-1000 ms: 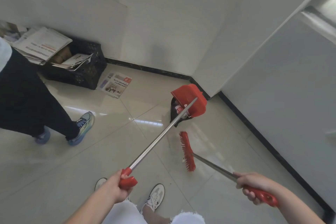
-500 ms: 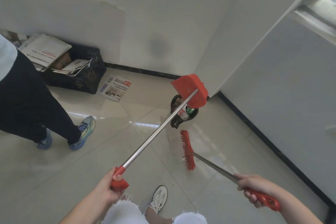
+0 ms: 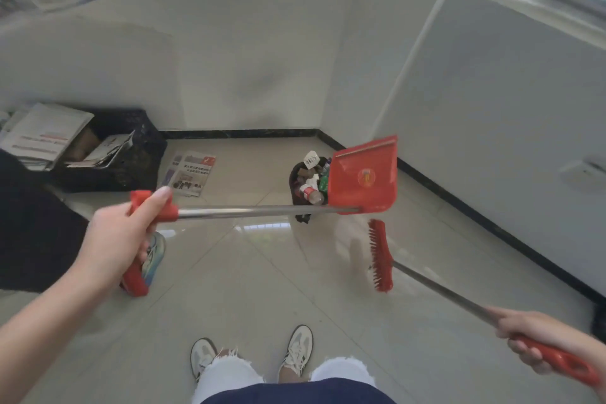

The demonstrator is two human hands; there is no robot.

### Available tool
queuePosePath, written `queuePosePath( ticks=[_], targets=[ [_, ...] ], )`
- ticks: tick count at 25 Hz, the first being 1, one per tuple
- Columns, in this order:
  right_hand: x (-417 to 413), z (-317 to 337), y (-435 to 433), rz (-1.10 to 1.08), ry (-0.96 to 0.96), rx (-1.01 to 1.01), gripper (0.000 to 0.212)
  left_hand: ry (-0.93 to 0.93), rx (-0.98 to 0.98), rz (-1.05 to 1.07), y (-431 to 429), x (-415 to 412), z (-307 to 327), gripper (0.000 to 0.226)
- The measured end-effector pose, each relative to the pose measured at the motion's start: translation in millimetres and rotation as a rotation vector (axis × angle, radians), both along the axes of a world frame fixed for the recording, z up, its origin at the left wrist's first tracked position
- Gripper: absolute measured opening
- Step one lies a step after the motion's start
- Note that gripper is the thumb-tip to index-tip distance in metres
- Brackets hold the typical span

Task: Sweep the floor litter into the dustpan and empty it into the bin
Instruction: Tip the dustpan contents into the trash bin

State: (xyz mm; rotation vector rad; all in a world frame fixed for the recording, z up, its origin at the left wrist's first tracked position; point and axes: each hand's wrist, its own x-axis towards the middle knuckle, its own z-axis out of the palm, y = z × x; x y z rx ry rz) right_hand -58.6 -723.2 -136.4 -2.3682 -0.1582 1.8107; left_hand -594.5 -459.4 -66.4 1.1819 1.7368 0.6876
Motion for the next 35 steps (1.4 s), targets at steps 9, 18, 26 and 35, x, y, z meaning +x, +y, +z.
queuePosePath(
  ticks=[9, 18, 26, 35],
  targets=[
    [39, 2, -62, -0.344, 0.190, -0.004, 0.074, 0.675, 0.471, -0.683, 16, 95, 11, 0.058],
    [-1, -50, -24, -0.340, 0.316, -0.163, 0.031, 0.754, 0.809, -1.149, 51, 117, -118, 0.051],
    [-45, -95, 11, -0.257, 0.186, -0.297, 0.050, 0.611, 0.772, -1.360, 115, 144, -204, 0.053],
    [-48, -97, -2, -0.296, 0.192, -0.274, 0.065, 0.633, 0.709, -1.489, 106, 162, -213, 0.051]
  ],
)
